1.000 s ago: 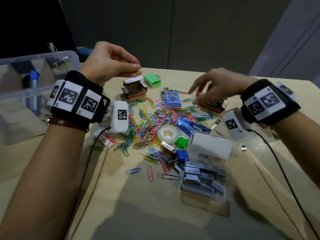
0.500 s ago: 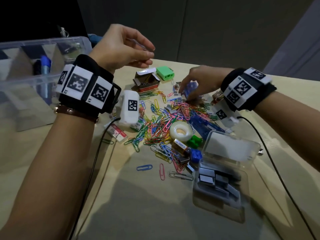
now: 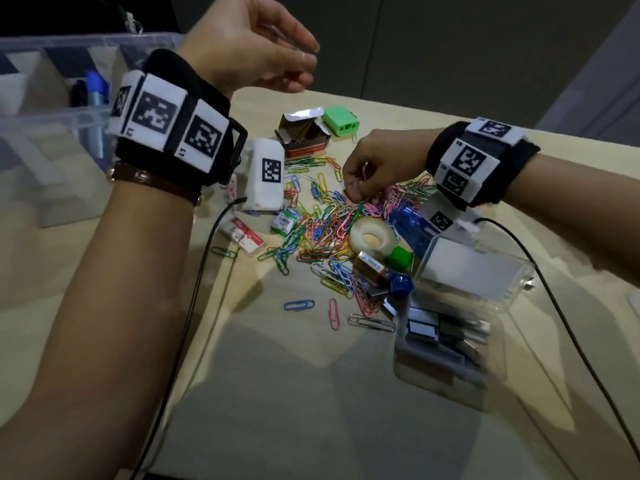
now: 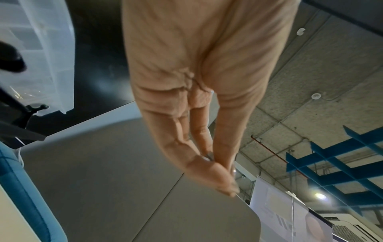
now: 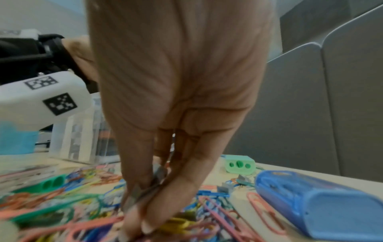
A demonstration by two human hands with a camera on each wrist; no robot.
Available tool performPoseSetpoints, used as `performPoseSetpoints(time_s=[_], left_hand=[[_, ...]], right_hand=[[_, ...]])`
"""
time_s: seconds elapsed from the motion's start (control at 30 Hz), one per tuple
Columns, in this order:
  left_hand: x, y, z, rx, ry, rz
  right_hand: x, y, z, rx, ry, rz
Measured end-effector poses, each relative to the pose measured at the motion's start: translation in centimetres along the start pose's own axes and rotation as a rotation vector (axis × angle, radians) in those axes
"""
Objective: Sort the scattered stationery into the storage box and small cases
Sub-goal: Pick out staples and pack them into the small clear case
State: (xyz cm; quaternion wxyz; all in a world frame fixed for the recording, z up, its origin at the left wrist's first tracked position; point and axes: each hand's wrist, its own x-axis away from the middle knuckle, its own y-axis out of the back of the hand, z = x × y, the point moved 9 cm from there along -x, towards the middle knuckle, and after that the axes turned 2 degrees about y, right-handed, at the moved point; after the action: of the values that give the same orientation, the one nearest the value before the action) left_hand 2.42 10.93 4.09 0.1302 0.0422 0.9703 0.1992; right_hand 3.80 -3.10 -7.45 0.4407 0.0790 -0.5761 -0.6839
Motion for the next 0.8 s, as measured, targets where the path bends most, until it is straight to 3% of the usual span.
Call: performPoseSetpoints(time_s=[0.27,0.4,0.6,0.67,0.8], left_hand=[[-0.2,-2.1,0.9,-0.079,0.001,0.1],[0.6,-5.4,1.2,-0.245,0.002,0.262],[3.8,-10.8,2.5,-0.363,0.044,0.576],[5.0,-12.1,2.8,-0.507,-0.005,0.665],[7.0,-13.0,-0.2,-0.655,-0.254,0.641]], right_hand=[[5.6,6.1,0.1,-0.015,-0.061,-0.336],[7.9,6.3,-0.9,0.054,-0.14,-0.434],[10.3,4.4,-1.8,-0.019,-0.2,-0.447],[11.1,4.0,-2.1,-0.025,-0.218,-0.474],[12.1,3.5,-2.1,0.004,-0.233,-0.473]])
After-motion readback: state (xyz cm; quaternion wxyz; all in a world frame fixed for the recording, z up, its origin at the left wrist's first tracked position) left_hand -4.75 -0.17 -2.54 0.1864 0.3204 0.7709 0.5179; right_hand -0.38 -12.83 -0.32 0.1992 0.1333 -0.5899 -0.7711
